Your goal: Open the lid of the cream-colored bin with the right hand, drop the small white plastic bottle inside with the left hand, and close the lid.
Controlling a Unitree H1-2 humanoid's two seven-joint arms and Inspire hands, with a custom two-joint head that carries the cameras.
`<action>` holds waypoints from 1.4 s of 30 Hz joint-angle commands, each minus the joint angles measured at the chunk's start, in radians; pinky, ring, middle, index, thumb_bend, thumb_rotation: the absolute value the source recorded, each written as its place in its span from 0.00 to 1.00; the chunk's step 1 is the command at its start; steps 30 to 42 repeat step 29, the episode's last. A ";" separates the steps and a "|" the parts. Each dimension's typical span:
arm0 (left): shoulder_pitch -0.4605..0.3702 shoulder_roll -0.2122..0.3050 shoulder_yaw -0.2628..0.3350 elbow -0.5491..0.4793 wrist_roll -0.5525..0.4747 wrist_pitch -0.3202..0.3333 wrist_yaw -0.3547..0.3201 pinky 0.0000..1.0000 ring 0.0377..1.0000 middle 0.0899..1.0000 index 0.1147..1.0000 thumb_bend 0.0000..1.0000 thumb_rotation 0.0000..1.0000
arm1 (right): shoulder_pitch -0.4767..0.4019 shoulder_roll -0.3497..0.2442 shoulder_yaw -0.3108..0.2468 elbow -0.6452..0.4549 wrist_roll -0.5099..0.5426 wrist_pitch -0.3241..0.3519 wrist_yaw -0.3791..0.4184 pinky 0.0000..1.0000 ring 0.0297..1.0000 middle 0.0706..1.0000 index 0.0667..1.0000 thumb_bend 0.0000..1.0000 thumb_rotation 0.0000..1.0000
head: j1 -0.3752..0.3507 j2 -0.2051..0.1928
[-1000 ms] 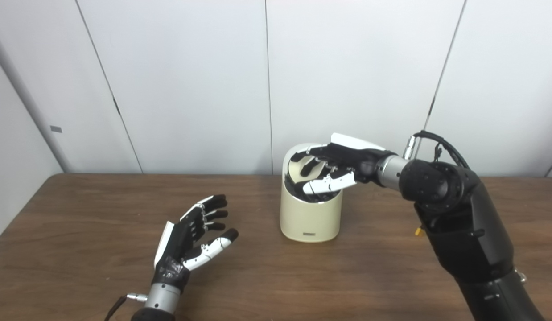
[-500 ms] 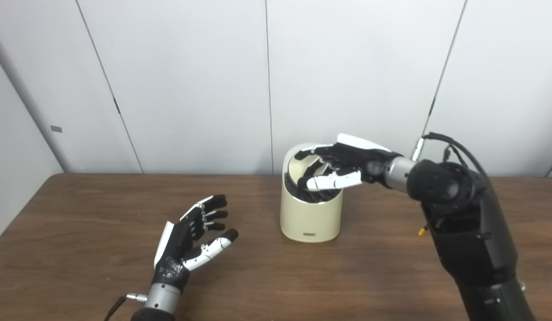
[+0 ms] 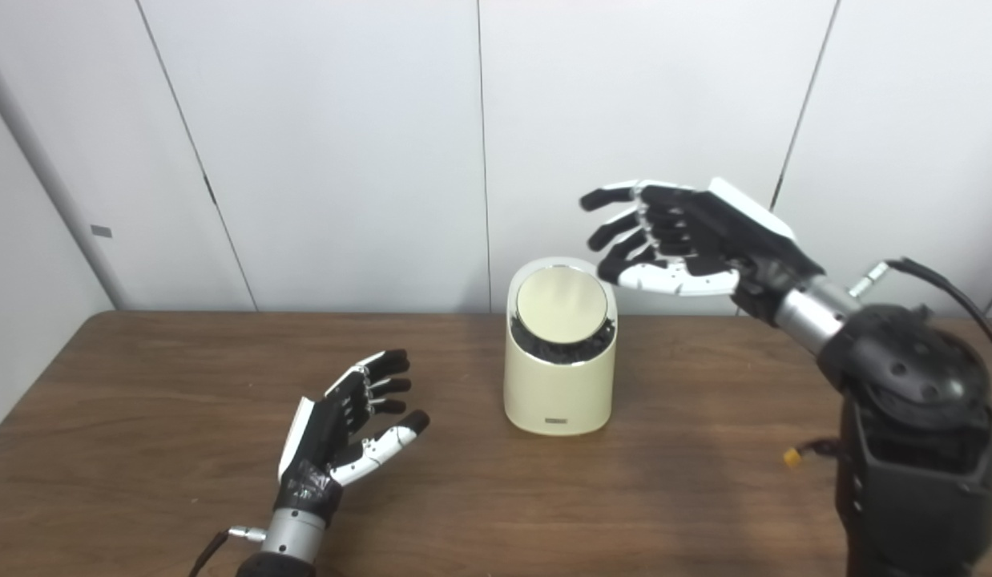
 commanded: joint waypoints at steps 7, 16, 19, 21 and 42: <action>-0.030 0.010 0.000 -0.010 0.004 -0.031 0.006 0.68 0.76 0.80 0.79 0.77 0.33 | 0.088 -0.033 -0.029 -0.021 0.211 -0.161 -0.251 0.39 0.54 0.62 0.70 0.42 0.27 | -0.014 -0.006; -0.038 0.024 -0.001 -0.013 -0.009 -0.050 -0.011 0.69 0.76 0.80 0.79 0.78 0.32 | 0.277 -0.139 0.092 0.176 0.153 -0.484 -0.405 0.72 0.80 0.86 0.83 0.70 0.33 | -0.026 -0.015; -0.040 0.029 -0.001 -0.016 -0.012 -0.058 -0.016 0.70 0.76 0.80 0.79 0.78 0.30 | 0.298 -0.143 0.119 0.239 0.180 -0.514 -0.424 0.80 0.87 0.91 0.87 0.73 0.31 | -0.030 -0.017; -0.042 0.033 -0.002 -0.016 -0.010 -0.063 -0.019 0.69 0.76 0.80 0.79 0.79 0.31 | 0.305 -0.146 0.136 0.266 0.181 -0.520 -0.435 0.83 0.89 0.93 0.88 0.73 0.31 | -0.033 -0.020; -0.058 0.046 -0.010 0.006 0.000 -0.096 -0.026 0.70 0.76 0.81 0.82 0.81 0.30 | 0.306 -0.141 0.179 0.317 0.166 -0.483 -0.482 0.95 0.96 0.97 0.95 0.80 0.26 | -0.039 -0.023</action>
